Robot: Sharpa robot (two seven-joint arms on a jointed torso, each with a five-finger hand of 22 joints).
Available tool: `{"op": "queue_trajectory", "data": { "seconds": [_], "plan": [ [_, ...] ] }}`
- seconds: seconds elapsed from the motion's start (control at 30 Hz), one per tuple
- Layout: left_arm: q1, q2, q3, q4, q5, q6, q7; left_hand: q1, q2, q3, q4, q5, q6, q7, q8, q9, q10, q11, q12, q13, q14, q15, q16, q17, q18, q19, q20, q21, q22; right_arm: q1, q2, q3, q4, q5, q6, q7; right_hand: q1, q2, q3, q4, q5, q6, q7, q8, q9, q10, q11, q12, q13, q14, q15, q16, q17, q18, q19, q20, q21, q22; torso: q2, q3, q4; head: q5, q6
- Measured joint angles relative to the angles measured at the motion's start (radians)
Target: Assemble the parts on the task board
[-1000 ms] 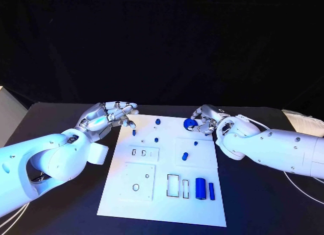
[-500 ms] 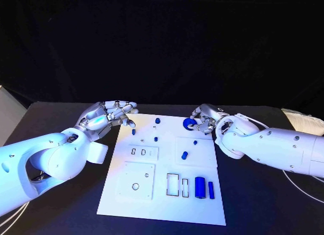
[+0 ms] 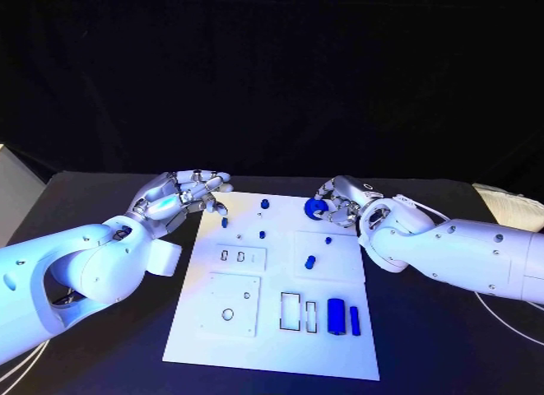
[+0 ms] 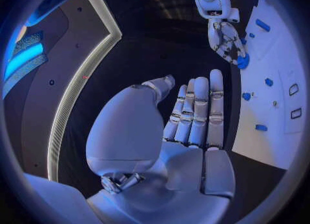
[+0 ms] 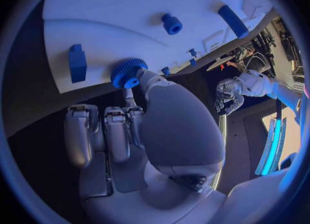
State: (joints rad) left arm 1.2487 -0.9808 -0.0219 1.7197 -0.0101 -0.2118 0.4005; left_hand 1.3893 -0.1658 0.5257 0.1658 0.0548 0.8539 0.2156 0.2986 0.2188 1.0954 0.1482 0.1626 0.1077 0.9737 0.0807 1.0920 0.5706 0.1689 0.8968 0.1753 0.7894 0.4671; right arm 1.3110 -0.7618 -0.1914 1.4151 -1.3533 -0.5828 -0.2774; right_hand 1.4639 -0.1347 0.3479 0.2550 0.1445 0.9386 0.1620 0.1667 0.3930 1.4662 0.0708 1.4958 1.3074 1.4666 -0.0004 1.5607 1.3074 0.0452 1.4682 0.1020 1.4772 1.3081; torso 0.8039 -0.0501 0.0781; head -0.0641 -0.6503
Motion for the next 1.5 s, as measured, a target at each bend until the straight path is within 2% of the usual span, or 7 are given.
{"op": "queue_trajectory", "data": {
  "seconds": [0.3, 0.47, 0.53, 0.57, 0.9, 1.17, 1.5],
  "plan": [
    [0.000, -0.001, 0.000, 0.001, 0.000, 0.002, -0.002, 0.000, 0.000, 0.007, -0.002, 0.000, 0.000, 0.000, 0.005, 0.003, 0.000, 0.000, 0.001, 0.002, -0.004, -0.004, 0.004, -0.003, 0.000, -0.007, 0.000, 0.005, 0.004, 0.014, 0.014, 0.007, 0.066, -0.032, -0.043, 0.004, -0.011, -0.011, 0.009, 0.000, 0.000, 0.000, 0.000, 0.000, 0.000, 0.000, 0.000, 0.000, 0.000, -0.004, -0.004, 0.000, 0.000, 0.000, 0.000, 0.000, 0.004, 0.000, -0.001, -0.0012, -0.0007, -0.001, 0.004],
    [0.000, 0.001, 0.000, 0.003, 0.000, 0.004, -0.006, 0.000, 0.000, 0.007, -0.002, 0.000, -0.004, 0.004, 0.005, 0.003, 0.000, 0.000, 0.004, 0.002, -0.004, -0.004, 0.004, -0.003, 0.000, -0.007, 0.000, 0.007, 0.004, 0.017, 0.077, 0.007, 0.071, -0.055, -0.052, 0.004, -0.010, -0.014, 0.009, 0.000, 0.000, 0.000, 0.000, 0.000, 0.000, -0.004, -0.004, 0.000, 0.001, -0.004, -0.004, 0.000, 0.000, 0.000, 0.000, 0.000, 0.004, 0.000, -0.001, -0.0017, -0.0001, -0.003, 0.008],
    [0.000, 0.002, 0.000, 0.003, 0.000, 0.006, -0.007, 0.000, 0.000, 0.007, -0.002, 0.000, -0.004, 0.004, 0.005, 0.003, 0.000, 0.000, 0.004, 0.002, -0.004, -0.004, 0.004, -0.003, 0.000, -0.007, 0.000, 0.007, 0.005, 0.017, 0.104, 0.008, 0.068, -0.063, -0.053, 0.003, -0.010, -0.020, 0.009, 0.000, 0.000, 0.006, -0.001, 0.000, 0.000, 0.000, -0.007, 0.000, 0.001, -0.004, -0.004, 0.000, 0.000, -0.002, 0.000, 0.000, 0.004, 0.000, -0.001, -0.0017, 0.0006, -0.003, 0.010],
    [0.000, 0.002, 0.000, 0.004, 0.000, 0.007, -0.008, 0.000, 0.000, 0.007, -0.002, 0.000, -0.004, 0.004, 0.005, 0.003, 0.000, 0.000, 0.004, 0.002, -0.004, -0.004, 0.004, -0.003, 0.000, -0.007, 0.000, 0.007, 0.005, 0.016, 0.121, 0.008, 0.064, -0.068, -0.053, 0.002, -0.010, -0.020, 0.009, 0.000, 0.000, 0.008, -0.001, 0.000, 0.000, 0.000, -0.007, 0.000, 0.001, -0.004, -0.004, 0.000, 0.000, -0.010, 0.000, 0.000, 0.004, 0.000, -0.001, -0.0016, 0.0012, -0.003, 0.011],
    [0.000, 0.004, 0.000, 0.003, 0.000, 0.011, -0.012, 0.000, 0.000, 0.007, -0.002, 0.000, -0.004, 0.004, 0.005, 0.003, 0.000, 0.000, 0.004, 0.003, -0.004, -0.004, 0.004, -0.004, 0.000, -0.007, 0.000, 0.007, 0.005, -0.002, 0.213, 0.008, 0.000, -0.103, -0.050, -0.029, -0.014, -0.027, 0.020, -0.005, -0.004, 0.010, -0.002, 0.000, 0.000, 0.000, -0.007, 0.000, 0.001, 0.000, -0.007, 0.000, 0.000, -0.011, -0.004, -0.004, 0.008, 0.000, 0.000, -0.0014, 0.0057, -0.005, 0.011],
    [0.000, 0.006, 0.000, 0.000, 0.000, 0.012, -0.014, 0.000, 0.000, 0.007, -0.002, 0.000, -0.004, 0.004, 0.005, 0.003, 0.000, 0.000, 0.004, 0.003, -0.004, -0.003, 0.004, -0.004, 0.000, -0.007, 0.000, 0.007, 0.005, -0.008, 0.247, 0.008, -0.042, -0.126, -0.044, -0.054, -0.016, -0.029, 0.025, -0.003, 0.003, 0.012, -0.004, 0.000, 0.000, 0.000, -0.007, 0.000, 0.000, 0.000, -0.007, 0.000, 0.000, -0.011, -0.004, -0.004, 0.008, 0.000, 0.001, -0.0015, 0.0046, -0.001, 0.009],
    [0.000, 0.009, 0.000, -0.003, 0.000, 0.013, -0.014, 0.000, 0.000, 0.007, -0.002, 0.000, -0.004, 0.004, 0.005, 0.003, 0.000, 0.000, 0.004, 0.003, -0.004, -0.003, 0.004, -0.004, 0.000, -0.007, 0.000, 0.007, 0.005, -0.018, 0.265, 0.007, -0.059, -0.140, -0.026, -0.065, -0.020, -0.036, 0.025, -0.003, 0.003, 0.012, -0.005, 0.012, 0.000, 0.000, -0.007, 0.000, 0.000, 0.000, -0.007, 0.000, 0.001, -0.010, -0.004, -0.004, 0.008, -0.001, 0.001, 0.0004, 0.0027, 0.002, 0.004]
  ]
}}
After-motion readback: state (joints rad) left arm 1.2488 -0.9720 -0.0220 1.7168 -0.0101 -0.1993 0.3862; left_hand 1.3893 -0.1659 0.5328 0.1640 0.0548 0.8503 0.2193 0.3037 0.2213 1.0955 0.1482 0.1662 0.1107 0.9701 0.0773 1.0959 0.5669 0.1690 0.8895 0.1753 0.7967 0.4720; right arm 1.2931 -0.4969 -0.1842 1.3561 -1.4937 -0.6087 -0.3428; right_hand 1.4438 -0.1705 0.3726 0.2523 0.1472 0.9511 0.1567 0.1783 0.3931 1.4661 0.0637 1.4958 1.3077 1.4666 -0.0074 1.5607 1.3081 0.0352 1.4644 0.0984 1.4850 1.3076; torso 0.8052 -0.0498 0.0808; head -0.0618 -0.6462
